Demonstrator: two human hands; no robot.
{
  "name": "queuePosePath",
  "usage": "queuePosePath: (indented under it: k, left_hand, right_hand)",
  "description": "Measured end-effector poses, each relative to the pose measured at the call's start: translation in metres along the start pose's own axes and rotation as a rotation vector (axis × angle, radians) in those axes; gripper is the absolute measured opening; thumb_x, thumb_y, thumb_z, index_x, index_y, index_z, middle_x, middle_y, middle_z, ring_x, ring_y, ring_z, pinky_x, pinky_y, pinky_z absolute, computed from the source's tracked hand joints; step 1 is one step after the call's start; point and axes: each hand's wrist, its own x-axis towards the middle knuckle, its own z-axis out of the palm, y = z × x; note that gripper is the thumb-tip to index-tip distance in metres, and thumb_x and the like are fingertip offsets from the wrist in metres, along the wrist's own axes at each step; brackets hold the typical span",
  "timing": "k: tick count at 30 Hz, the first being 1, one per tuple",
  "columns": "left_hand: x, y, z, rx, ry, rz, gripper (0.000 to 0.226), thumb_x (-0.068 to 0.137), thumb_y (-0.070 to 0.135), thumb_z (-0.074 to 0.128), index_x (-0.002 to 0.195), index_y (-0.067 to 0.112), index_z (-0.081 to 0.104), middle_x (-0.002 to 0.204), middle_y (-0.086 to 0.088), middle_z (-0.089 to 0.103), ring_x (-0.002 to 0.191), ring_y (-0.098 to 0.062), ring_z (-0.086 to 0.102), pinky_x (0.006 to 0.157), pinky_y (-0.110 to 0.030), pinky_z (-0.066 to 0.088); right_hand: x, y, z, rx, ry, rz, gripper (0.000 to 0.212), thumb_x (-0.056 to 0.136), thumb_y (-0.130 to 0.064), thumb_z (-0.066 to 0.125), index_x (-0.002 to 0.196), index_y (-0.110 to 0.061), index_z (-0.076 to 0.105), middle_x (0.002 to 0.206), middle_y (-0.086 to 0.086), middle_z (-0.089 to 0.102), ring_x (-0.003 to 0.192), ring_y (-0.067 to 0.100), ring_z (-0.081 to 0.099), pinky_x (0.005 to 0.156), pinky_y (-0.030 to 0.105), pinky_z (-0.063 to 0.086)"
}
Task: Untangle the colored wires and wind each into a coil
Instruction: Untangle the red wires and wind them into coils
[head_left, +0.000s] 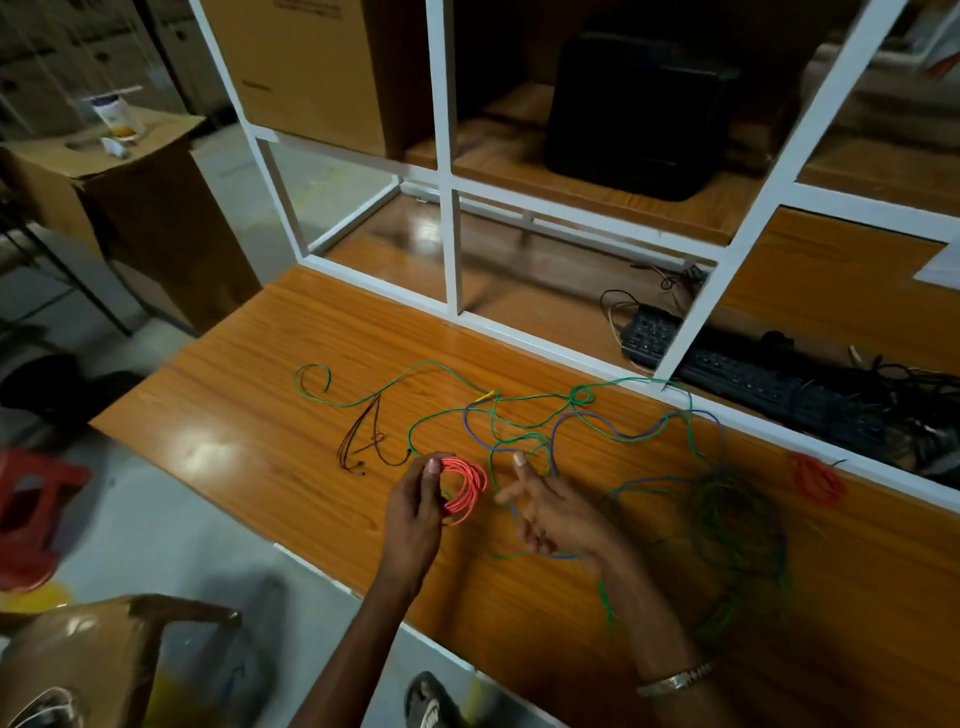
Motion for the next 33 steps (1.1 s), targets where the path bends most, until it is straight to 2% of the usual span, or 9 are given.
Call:
queuePosePath:
  k: [5, 8, 11, 16, 22, 25, 27, 30, 33]
  left_hand:
    - [0.022, 0.001, -0.015, -0.088, 0.001, -0.064, 0.035, 0.113, 0.038, 0.042, 0.101, 0.02, 0.07, 0.076, 0.002, 0.058, 0.07, -0.015, 0.05, 0.062, -0.036, 0.045]
    - [0.029, 0.008, -0.009, -0.235, 0.035, -0.178, 0.036, 0.114, 0.032, 0.039, 0.088, 0.017, 0.06, 0.068, 0.011, 0.056, 0.067, -0.008, 0.053, 0.064, -0.03, 0.051]
    - [0.04, 0.008, -0.001, -0.289, 0.097, -0.215, 0.038, 0.114, 0.03, 0.039, 0.085, 0.015, 0.059, 0.065, 0.008, 0.059, 0.058, -0.005, 0.053, 0.058, -0.028, 0.045]
    - [0.051, 0.011, 0.006, -0.381, 0.164, -0.314, 0.035, 0.113, 0.032, 0.041, 0.087, 0.016, 0.059, 0.072, 0.008, 0.063, 0.065, -0.011, 0.054, 0.053, -0.024, 0.046]
    - [0.055, 0.009, 0.011, -0.416, 0.202, -0.398, 0.038, 0.113, 0.034, 0.039, 0.089, 0.013, 0.06, 0.079, -0.003, 0.059, 0.067, -0.013, 0.052, 0.049, -0.019, 0.051]
    - [0.054, 0.003, 0.011, -0.423, 0.164, -0.424, 0.041, 0.113, 0.036, 0.041, 0.085, 0.012, 0.06, 0.074, -0.006, 0.057, 0.065, -0.018, 0.05, 0.051, -0.024, 0.048]
    - [0.052, -0.002, 0.008, -0.446, 0.077, -0.364, 0.041, 0.111, 0.037, 0.044, 0.091, 0.007, 0.062, 0.08, -0.012, 0.057, 0.073, -0.021, 0.052, 0.062, -0.03, 0.046]
    - [0.043, 0.0, 0.003, -0.359, -0.053, -0.156, 0.042, 0.112, 0.037, 0.045, 0.093, 0.003, 0.06, 0.08, -0.012, 0.054, 0.074, -0.018, 0.049, 0.066, -0.033, 0.043]
    - [0.043, -0.001, 0.0, -0.192, -0.06, 0.034, 0.034, 0.112, 0.037, 0.045, 0.11, 0.014, 0.07, 0.079, -0.009, 0.061, 0.072, -0.014, 0.055, 0.063, -0.034, 0.048]
  right_hand:
    - [0.002, -0.001, 0.019, 0.341, -0.125, -0.07, 0.047, 0.101, -0.048, 0.056, 0.113, -0.005, 0.073, 0.088, 0.015, 0.073, 0.071, 0.02, 0.069, 0.064, 0.025, 0.051]
    - [0.002, 0.003, 0.026, 0.26, -0.131, -0.169, 0.025, 0.097, -0.022, 0.07, 0.119, -0.011, 0.07, 0.097, 0.007, 0.074, 0.077, 0.014, 0.064, 0.064, 0.026, 0.047]
    - [0.001, 0.001, 0.033, 0.086, -0.165, -0.319, 0.037, 0.087, -0.006, 0.08, 0.121, -0.017, 0.072, 0.093, 0.001, 0.07, 0.082, 0.012, 0.06, 0.063, 0.023, 0.044]
    - [0.01, -0.014, 0.047, -0.085, -0.088, -0.47, 0.032, 0.082, -0.009, 0.084, 0.109, -0.027, 0.081, 0.081, -0.014, 0.066, 0.074, 0.006, 0.054, 0.067, 0.018, 0.04]
    - [0.015, -0.009, 0.05, -0.174, 0.001, -0.551, 0.028, 0.077, -0.011, 0.088, 0.101, -0.026, 0.083, 0.095, 0.008, 0.063, 0.077, 0.001, 0.053, 0.067, 0.012, 0.039]
    - [0.018, -0.009, 0.054, -0.099, 0.046, -0.576, 0.024, 0.078, -0.016, 0.088, 0.096, -0.03, 0.083, 0.095, 0.0, 0.069, 0.085, 0.002, 0.062, 0.073, 0.017, 0.046]
    - [0.021, -0.011, 0.054, 0.035, 0.157, -0.589, 0.018, 0.078, -0.011, 0.088, 0.091, -0.022, 0.084, 0.095, -0.001, 0.076, 0.091, 0.006, 0.07, 0.08, 0.021, 0.052]
    - [0.022, -0.016, 0.049, 0.355, 0.291, -0.434, 0.008, 0.085, -0.007, 0.081, 0.093, -0.007, 0.08, 0.092, 0.008, 0.079, 0.078, 0.012, 0.072, 0.062, 0.023, 0.047]
    - [0.021, -0.014, 0.05, 0.578, 0.297, -0.256, 0.011, 0.087, -0.013, 0.079, 0.097, -0.009, 0.078, 0.091, 0.01, 0.078, 0.07, 0.014, 0.072, 0.057, 0.022, 0.04]
